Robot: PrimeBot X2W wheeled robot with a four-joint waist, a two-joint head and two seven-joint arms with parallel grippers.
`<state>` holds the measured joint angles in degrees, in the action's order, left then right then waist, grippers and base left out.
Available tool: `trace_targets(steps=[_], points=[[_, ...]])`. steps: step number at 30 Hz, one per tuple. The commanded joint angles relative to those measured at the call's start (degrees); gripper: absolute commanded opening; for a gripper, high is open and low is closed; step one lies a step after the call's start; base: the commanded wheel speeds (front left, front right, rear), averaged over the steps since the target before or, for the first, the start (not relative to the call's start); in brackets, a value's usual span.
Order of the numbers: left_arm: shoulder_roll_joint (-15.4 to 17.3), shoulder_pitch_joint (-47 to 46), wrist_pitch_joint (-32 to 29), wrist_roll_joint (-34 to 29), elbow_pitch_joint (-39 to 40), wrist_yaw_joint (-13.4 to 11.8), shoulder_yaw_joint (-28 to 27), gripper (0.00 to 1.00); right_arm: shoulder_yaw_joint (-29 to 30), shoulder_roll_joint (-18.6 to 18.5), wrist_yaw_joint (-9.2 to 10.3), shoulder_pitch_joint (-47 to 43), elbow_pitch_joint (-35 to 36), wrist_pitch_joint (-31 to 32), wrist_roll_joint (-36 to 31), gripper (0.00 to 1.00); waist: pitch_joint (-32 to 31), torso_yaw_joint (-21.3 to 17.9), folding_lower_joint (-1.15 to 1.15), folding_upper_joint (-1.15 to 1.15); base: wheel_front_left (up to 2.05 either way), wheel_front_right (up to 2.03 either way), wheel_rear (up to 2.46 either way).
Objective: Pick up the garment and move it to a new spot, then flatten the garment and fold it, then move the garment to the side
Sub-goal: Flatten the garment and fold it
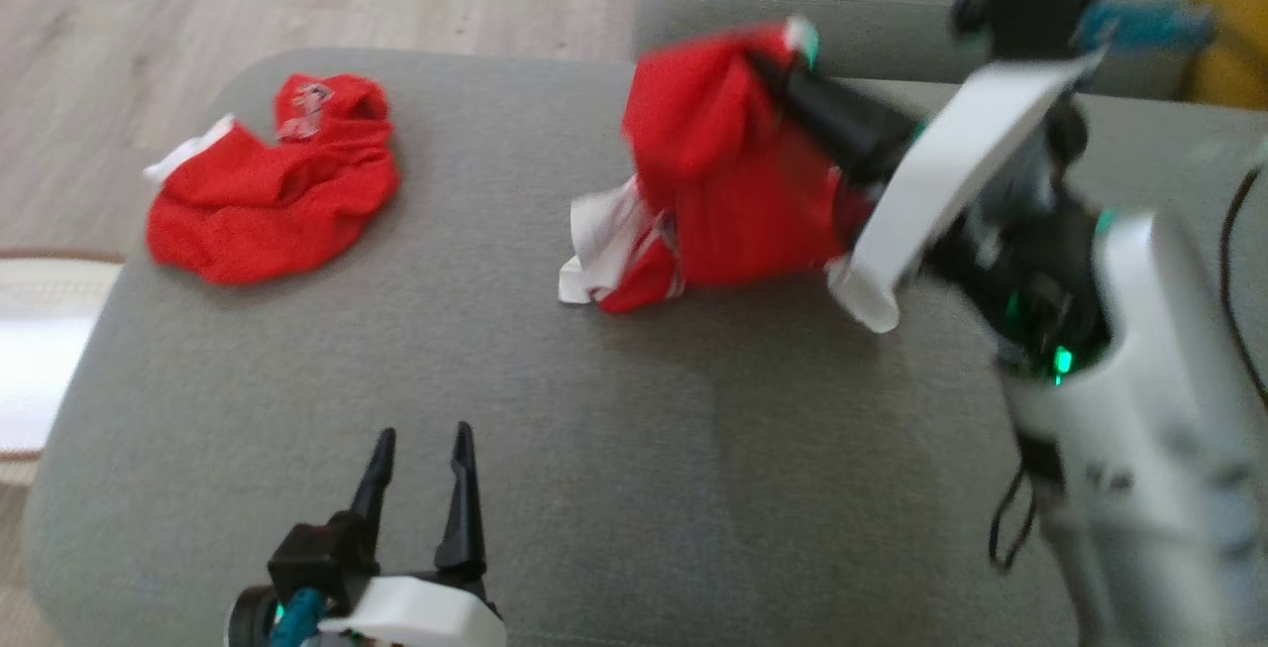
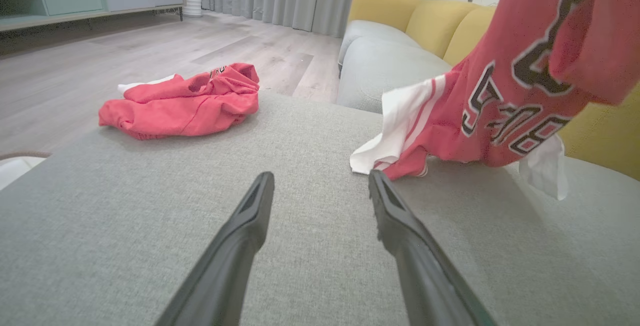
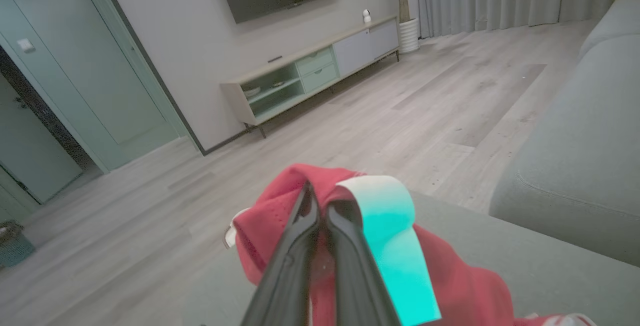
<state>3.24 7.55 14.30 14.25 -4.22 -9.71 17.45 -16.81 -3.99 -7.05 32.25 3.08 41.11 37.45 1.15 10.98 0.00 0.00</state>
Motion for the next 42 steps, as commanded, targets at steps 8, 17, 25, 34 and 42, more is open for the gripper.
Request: trace_targets(steps=[8, 17, 25, 34, 42], points=[[-0.4, -2.9, 0.7, 1.6, 1.1, -2.0, 1.7, 1.0, 2.9, 1.1, -0.44, 18.3, -14.2, -13.6, 8.7, 0.0, -1.4, 4.2, 0.0, 0.0, 0.0, 0.0, 0.0], [-0.4, -2.2, 0.7, 1.2, 1.1, -2.2, 1.5, 1.0, -3.3, 1.1, -0.44, 31.0, -26.0, -22.5, 22.3, 0.0, -2.5, 3.2, 0.0, 0.0, 0.0, 0.0, 0.0], [-0.4, -1.5, 0.7, 1.2, 1.6, -2.6, 0.7, 1.0, -4.9, 1.1, -0.44, 25.0, -29.2, -21.9, 22.4, 0.0, -2.4, 1.0, 0.0, 0.0, 0.0, 0.0, 0.0], [-0.4, -1.5, 0.7, 0.5, 2.2, -2.4, -0.7, 1.0, 2.2, -0.9, -0.44, 3.9, -17.8, -9.3, 14.5, 0.0, -0.7, -2.4, 0.0, 0.0, 0.0, 0.0, 0.0], [-0.4, -2.9, 0.7, 0.2, 2.2, -1.9, -0.9, 1.0, 11.0, -6.3, -0.44, -14.7, -2.8, 4.7, 4.9, 0.0, 1.4, -4.7, 0.0, 0.0, 0.0, 0.0, 0.0]])
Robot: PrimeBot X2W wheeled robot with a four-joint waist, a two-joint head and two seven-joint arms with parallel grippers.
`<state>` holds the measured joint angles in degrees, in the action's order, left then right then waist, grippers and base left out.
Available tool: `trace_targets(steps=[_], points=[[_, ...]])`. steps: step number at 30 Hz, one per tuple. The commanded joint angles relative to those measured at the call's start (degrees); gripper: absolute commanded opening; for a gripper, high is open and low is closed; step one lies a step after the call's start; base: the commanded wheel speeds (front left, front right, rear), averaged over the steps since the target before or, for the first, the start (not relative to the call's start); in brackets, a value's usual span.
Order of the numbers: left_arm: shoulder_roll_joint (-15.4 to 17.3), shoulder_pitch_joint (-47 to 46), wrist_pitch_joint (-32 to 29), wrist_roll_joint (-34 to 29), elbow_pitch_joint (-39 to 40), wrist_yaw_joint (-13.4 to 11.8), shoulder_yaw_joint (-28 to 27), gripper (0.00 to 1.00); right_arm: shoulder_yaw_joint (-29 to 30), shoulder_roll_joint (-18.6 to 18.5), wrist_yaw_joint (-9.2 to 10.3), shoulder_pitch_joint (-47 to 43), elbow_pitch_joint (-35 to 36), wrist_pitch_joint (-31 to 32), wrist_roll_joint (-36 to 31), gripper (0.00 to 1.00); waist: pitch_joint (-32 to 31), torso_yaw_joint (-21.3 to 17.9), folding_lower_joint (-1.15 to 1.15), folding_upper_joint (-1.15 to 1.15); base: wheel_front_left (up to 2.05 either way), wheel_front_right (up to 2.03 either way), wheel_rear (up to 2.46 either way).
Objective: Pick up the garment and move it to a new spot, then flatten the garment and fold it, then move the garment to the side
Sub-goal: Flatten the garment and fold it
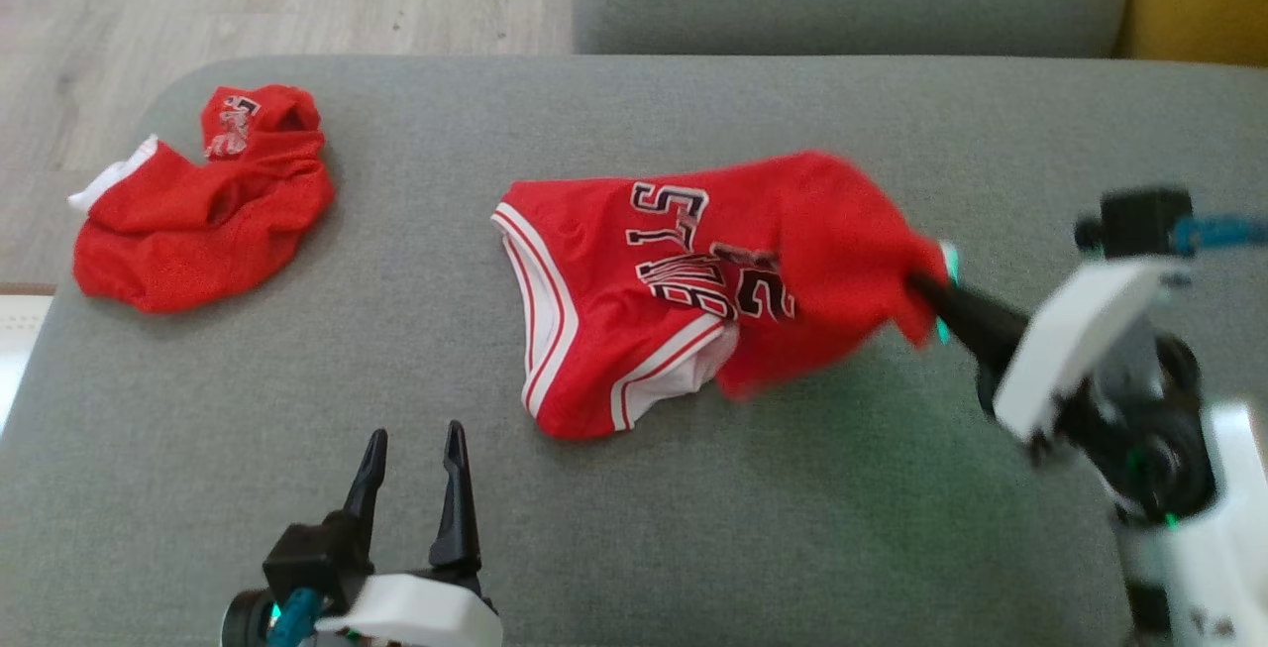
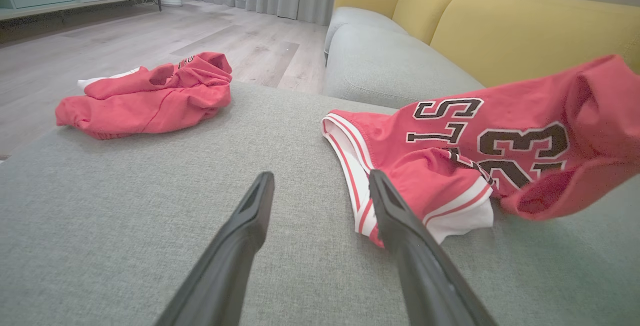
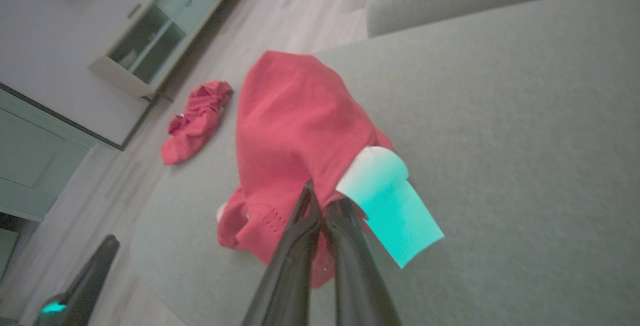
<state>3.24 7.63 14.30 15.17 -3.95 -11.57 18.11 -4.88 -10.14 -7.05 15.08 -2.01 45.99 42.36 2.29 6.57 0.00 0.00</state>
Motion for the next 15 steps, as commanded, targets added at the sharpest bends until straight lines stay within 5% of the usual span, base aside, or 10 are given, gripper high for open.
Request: trace_targets(steps=[1, 6, 15], points=[[-0.4, -3.1, 0.7, -0.7, 1.8, 0.0, -1.6, 1.0, -0.5, -0.6, -0.44, 0.5, 3.7, 1.1, -0.8, 0.0, 0.4, -0.4, 0.0, 0.0, 0.0, 0.0, 0.0], [-0.4, -3.8, 0.7, -0.9, 1.7, 0.1, -2.0, 1.0, -1.9, -5.0, -0.44, -8.3, 8.0, 5.4, -5.3, 0.0, 1.0, -1.3, 0.0, 0.0, 0.0, 0.0, 0.0], [-0.4, -4.2, 0.7, -1.7, 1.0, 0.8, -2.5, 1.0, -6.4, -10.8, -0.44, -13.6, 3.5, 2.9, -12.5, 0.0, 0.5, -2.0, 0.0, 0.0, 0.0, 0.0, 0.0]])
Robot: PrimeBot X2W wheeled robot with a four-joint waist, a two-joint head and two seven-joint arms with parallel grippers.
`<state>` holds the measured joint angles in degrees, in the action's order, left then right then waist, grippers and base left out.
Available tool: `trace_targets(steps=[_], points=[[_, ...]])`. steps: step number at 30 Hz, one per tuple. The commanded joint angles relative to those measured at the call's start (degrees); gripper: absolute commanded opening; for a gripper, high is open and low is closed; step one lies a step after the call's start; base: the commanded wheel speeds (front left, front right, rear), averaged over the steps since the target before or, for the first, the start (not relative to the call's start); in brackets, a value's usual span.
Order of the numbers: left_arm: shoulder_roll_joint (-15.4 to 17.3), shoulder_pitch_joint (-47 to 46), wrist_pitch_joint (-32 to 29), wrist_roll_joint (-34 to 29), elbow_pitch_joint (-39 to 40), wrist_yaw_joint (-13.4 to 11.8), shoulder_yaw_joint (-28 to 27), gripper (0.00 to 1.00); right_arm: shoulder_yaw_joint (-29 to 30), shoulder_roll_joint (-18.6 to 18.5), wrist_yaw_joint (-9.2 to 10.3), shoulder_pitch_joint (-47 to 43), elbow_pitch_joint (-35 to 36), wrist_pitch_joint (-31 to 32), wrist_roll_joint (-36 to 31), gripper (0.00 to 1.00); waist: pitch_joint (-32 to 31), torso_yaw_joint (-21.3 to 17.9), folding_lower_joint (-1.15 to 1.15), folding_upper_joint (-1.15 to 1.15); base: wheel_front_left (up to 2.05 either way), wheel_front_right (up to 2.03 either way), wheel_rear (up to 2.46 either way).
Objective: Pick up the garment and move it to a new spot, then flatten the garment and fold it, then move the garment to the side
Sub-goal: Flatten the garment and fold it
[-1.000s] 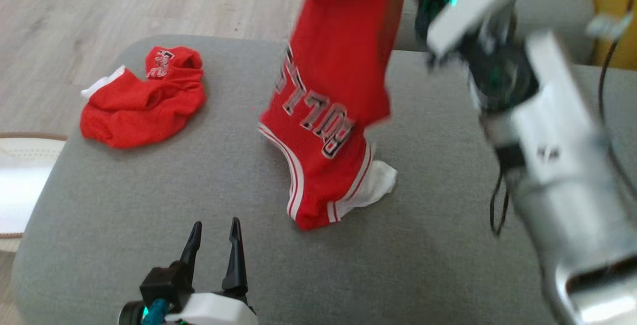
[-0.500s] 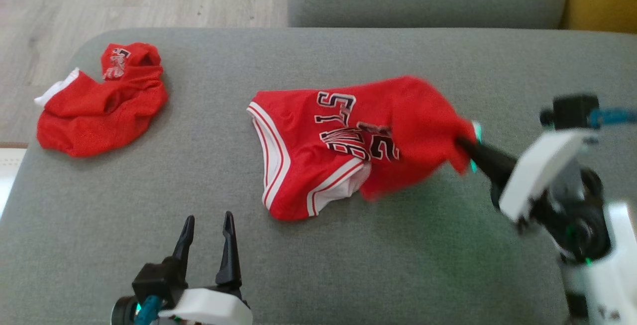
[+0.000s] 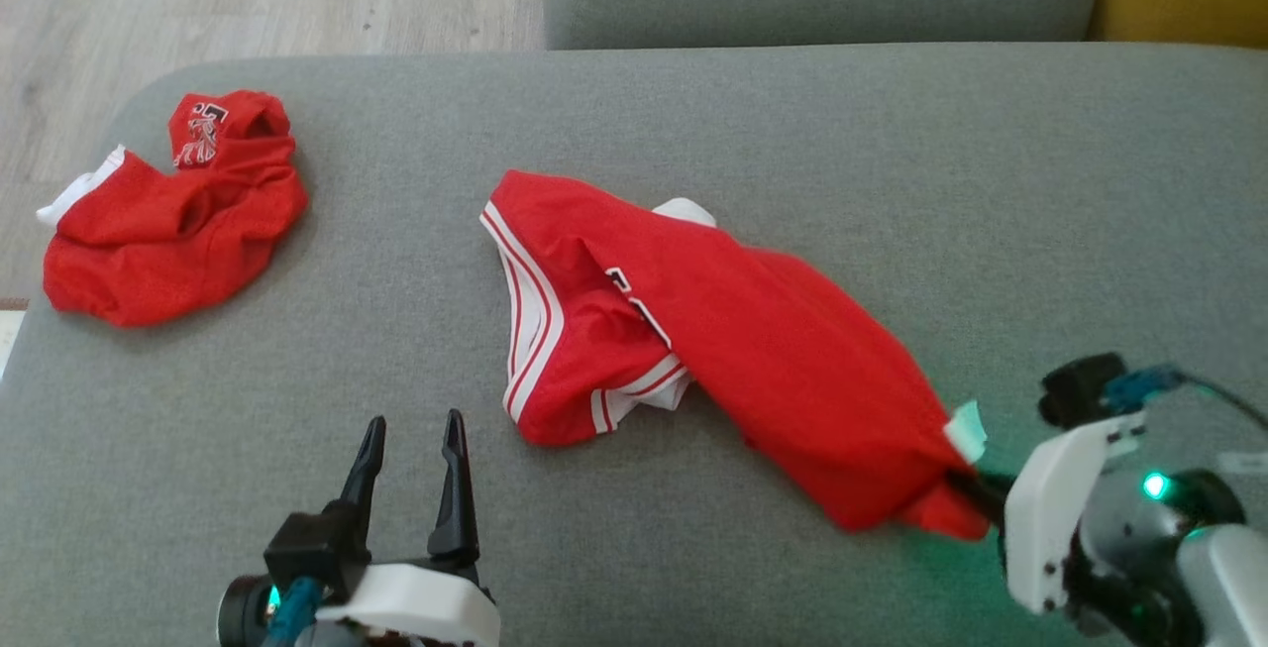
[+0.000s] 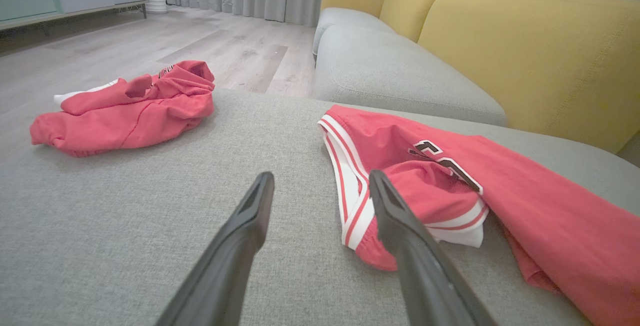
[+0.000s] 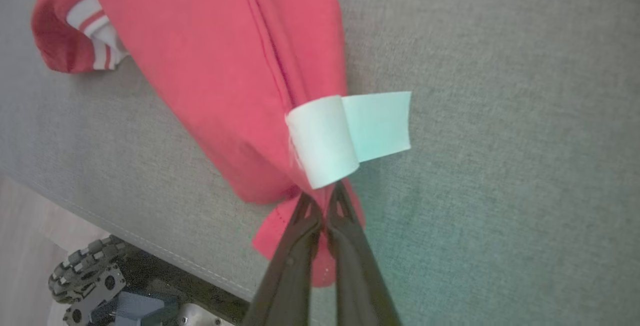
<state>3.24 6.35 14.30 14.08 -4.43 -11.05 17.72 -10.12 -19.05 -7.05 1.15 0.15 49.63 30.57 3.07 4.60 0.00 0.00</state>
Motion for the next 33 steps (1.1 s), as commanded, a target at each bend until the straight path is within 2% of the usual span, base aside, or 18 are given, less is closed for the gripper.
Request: trace_targets(steps=[1, 5, 6, 7, 8, 12, 16, 19, 21, 28, 33], points=[[-0.4, -2.8, 0.7, -0.7, 1.4, 0.3, -2.2, 1.0, -2.1, -2.3, -0.44, 0.1, 0.9, -0.8, -1.0, 0.0, -0.4, -0.1, 0.0, 0.0, 0.0, 0.0, 0.0], [-0.4, -2.7, 0.7, -1.0, 1.3, 0.5, -2.4, 1.0, -5.1, -4.7, -0.44, -0.6, -0.9, -2.0, -3.0, 0.0, -0.7, -0.2, 0.0, 0.0, 0.0, 0.0, 0.0], [-0.4, -2.7, 0.7, -1.0, 1.3, 0.6, -2.4, 1.0, -5.2, -4.9, -0.44, -0.7, -1.3, -2.8, -3.4, 0.08, -0.8, -0.2, 0.0, 0.0, 0.0, 0.0, 0.0], [-0.4, -2.6, 0.7, -1.0, 1.3, 0.6, -2.4, 1.0, -5.4, -5.0, -0.44, -0.7, -1.4, -3.9, -3.7, 0.61, -0.8, -0.2, 0.0, 0.0, 0.0, 0.0, 0.0], [-0.4, -2.6, 0.7, -1.1, 1.3, 0.6, -2.5, 1.0, -5.8, -5.2, -0.44, -0.5, -1.4, -4.8, -4.1, 1.0, -0.9, -0.3, 0.0, 0.0, 0.0, 0.0, 0.0], [-0.4, -2.5, 0.7, -1.4, 1.4, 0.7, -2.5, 1.0, -5.1, -5.3, -0.44, 0.5, -0.9, -7.0, -4.3, 1.0, -0.8, -0.2, 0.0, 0.0, 0.0, 0.0, 0.0], [-0.4, -2.8, 0.7, -1.8, 1.5, 1.0, -2.5, 1.0, -2.7, -4.9, -0.44, 3.6, 2.4, -9.1, -2.9, 1.0, -0.2, 0.1, 0.0, 0.0, 0.0, 0.0, 0.0], [-0.4, -4.2, 0.7, -2.0, 1.7, 1.4, -1.9, 1.0, 0.7, -2.2, -0.44, 11.0, 5.1, -10.4, -1.5, 1.0, 1.8, 1.4, 0.0, 0.0, 0.0, 0.0, 0.0], [-0.4, -5.2, 0.7, -1.9, 1.7, 1.6, -1.3, 1.0, 0.7, -1.1, -0.44, 14.7, 4.2, -10.5, -2.0, 1.0, 3.1, 2.2, 0.0, 0.0, 0.0, 0.0, 0.0], [-0.4, -11.2, 0.7, -0.1, 2.0, 1.6, 3.1, 1.0, -6.2, -0.5, -0.44, 28.9, -3.4, -10.4, -2.6, 1.0, 10.5, 7.1, 0.0, 0.0, 0.0, 0.0, 0.0], [-0.4, -15.6, 0.7, 2.6, 2.4, 0.5, 7.1, 1.0, -11.4, -3.6, -0.44, 38.1, -10.9, -10.8, -1.8, 1.0, 15.8, 11.6, 0.0, 0.0, 0.0, 0.0, 0.0]])
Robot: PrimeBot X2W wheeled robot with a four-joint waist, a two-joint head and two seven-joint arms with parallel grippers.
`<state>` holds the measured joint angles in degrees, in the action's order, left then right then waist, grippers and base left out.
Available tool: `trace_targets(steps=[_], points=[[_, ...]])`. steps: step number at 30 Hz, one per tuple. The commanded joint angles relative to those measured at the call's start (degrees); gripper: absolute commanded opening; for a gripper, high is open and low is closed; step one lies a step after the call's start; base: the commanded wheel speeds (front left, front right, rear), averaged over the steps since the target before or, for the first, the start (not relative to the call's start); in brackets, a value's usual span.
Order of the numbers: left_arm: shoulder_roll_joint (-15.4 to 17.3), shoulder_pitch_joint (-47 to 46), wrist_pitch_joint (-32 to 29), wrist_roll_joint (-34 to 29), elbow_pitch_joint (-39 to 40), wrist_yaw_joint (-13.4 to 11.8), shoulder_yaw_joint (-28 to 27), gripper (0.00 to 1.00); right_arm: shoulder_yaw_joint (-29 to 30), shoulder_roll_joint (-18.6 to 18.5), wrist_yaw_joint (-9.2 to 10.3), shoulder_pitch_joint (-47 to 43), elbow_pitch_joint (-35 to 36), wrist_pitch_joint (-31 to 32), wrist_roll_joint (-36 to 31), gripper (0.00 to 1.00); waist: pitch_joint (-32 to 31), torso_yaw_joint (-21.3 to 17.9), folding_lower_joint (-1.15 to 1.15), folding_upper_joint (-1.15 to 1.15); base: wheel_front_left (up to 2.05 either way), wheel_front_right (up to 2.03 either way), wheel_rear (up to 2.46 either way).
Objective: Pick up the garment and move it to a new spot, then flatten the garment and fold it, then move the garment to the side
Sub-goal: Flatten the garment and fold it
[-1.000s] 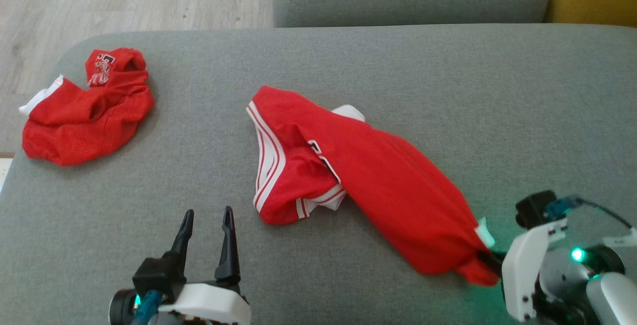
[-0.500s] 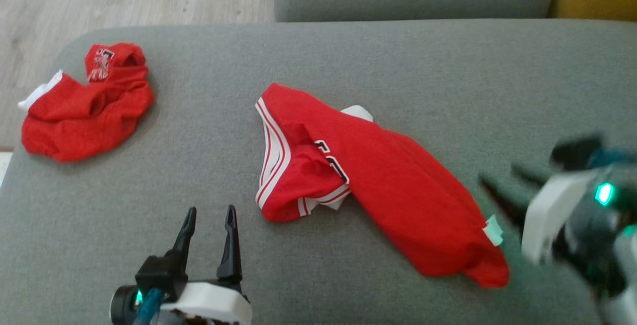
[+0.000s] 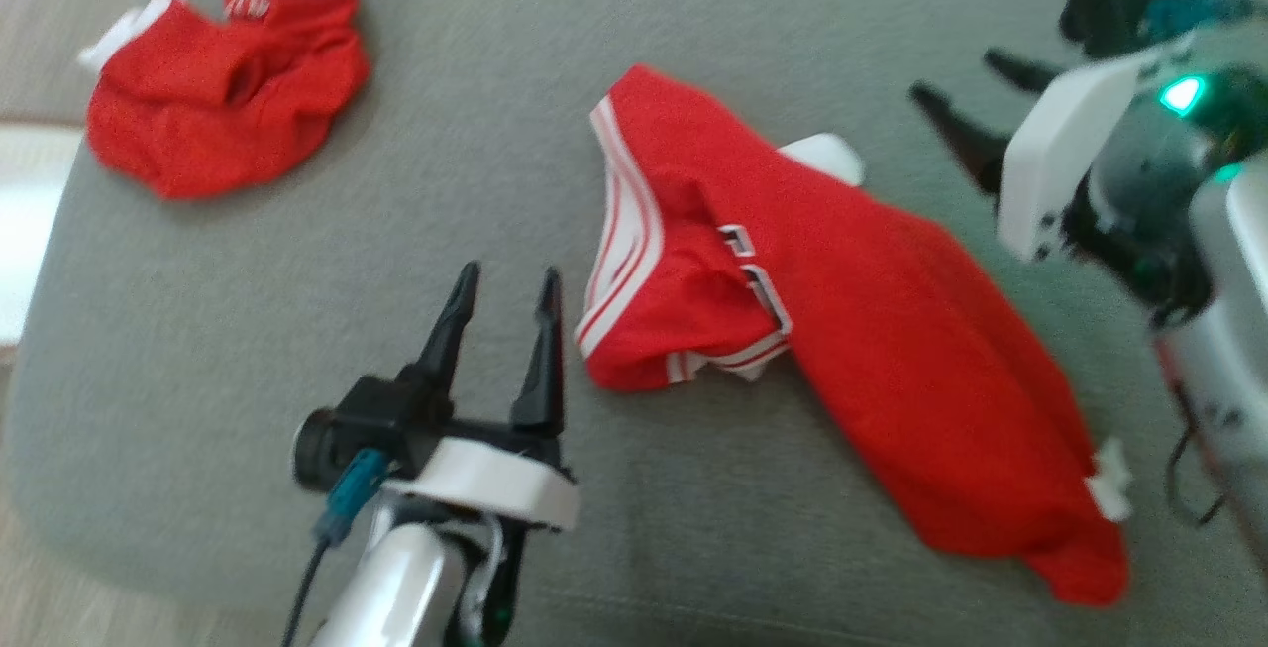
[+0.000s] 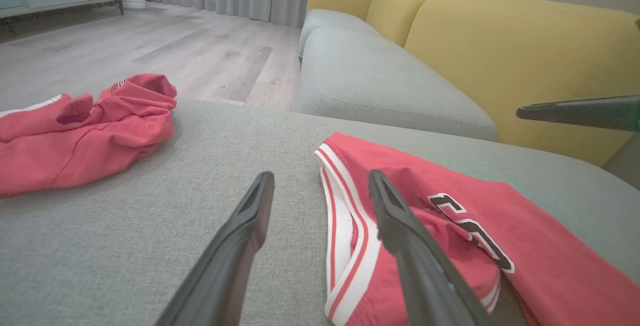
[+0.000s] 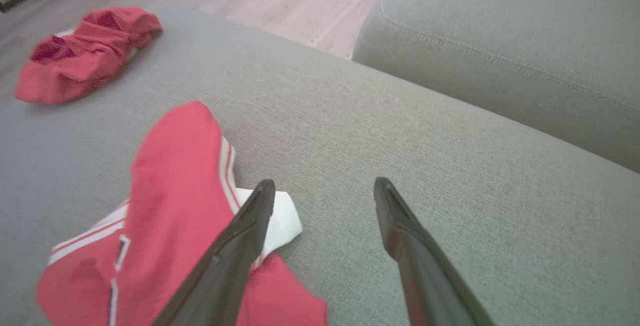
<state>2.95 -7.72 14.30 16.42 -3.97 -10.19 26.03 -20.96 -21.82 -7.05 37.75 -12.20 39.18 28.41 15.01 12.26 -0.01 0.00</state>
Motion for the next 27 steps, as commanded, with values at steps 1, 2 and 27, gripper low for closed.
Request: trace_targets(steps=[1, 2, 27], points=[[-0.1, -2.1, 0.7, 0.9, 2.0, -0.6, -0.4, 1.0, -1.6, -1.5, -0.44, 2.8, -0.3, -0.1, 0.5, 1.0, 4.6, 4.8, 0.01, 0.0, 0.0, 0.0, 0.0], [-0.1, -2.6, 0.7, 1.4, 2.0, -0.9, 0.5, 1.0, -3.0, -2.2, -0.44, 4.0, -1.8, 0.3, 0.8, 1.0, 5.3, 5.6, 0.01, 0.0, 0.0, 0.0, 0.0], [-0.1, -4.4, 0.7, 3.3, 1.6, -3.0, 3.4, 1.0, -20.1, -8.4, -0.44, 8.7, -6.4, 7.6, 20.5, 0.0, 5.3, 8.7, 0.01, 0.0, 0.0, 0.0, 0.0]])
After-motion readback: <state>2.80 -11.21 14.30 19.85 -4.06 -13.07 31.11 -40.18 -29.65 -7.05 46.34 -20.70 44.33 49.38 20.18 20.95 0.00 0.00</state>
